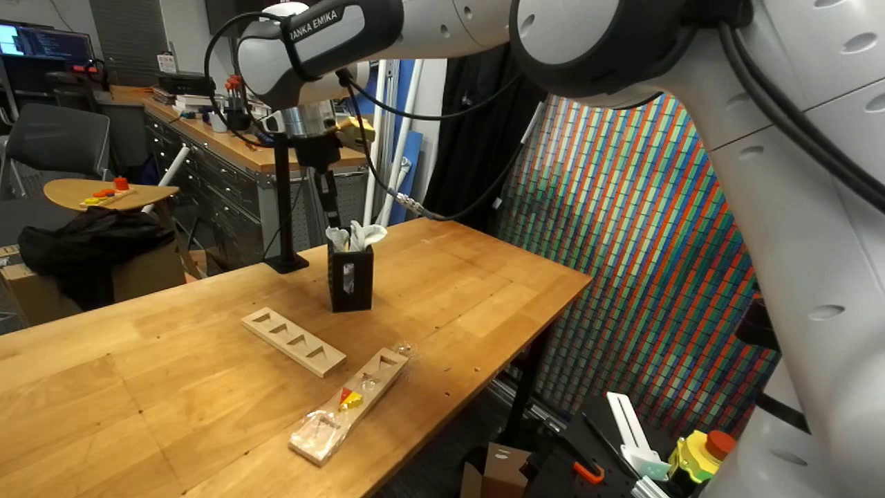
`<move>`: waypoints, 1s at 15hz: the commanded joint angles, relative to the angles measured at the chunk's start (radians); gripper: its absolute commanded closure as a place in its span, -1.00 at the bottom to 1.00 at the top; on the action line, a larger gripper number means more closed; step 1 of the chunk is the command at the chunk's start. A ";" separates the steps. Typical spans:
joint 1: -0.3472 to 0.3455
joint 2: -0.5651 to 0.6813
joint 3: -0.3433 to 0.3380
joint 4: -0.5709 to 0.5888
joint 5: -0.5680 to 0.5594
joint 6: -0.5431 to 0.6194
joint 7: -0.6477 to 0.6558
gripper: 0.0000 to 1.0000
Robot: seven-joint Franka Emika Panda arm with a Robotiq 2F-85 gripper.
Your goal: Stuff the towel into the box
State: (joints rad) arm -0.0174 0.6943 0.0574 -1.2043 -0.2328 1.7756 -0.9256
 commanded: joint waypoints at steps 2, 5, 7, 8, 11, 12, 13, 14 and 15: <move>-0.015 0.045 0.002 0.067 0.017 -0.021 -0.029 0.95; -0.023 0.060 0.003 0.078 0.024 -0.024 -0.036 0.95; -0.026 0.070 0.003 0.090 0.025 -0.026 -0.039 0.95; -0.027 0.075 0.003 0.096 0.027 -0.027 -0.042 0.95; -0.029 0.089 0.005 0.114 0.033 -0.031 -0.048 0.95; -0.029 0.094 0.005 0.121 0.034 -0.032 -0.050 0.95; -0.029 0.097 0.005 0.124 0.036 -0.030 -0.051 0.95; -0.031 0.102 0.006 0.128 0.040 -0.029 -0.052 0.95; -0.033 0.105 0.007 0.130 0.045 -0.028 -0.053 0.95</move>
State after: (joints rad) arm -0.0407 0.7658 0.0574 -1.1401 -0.2160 1.7744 -0.9505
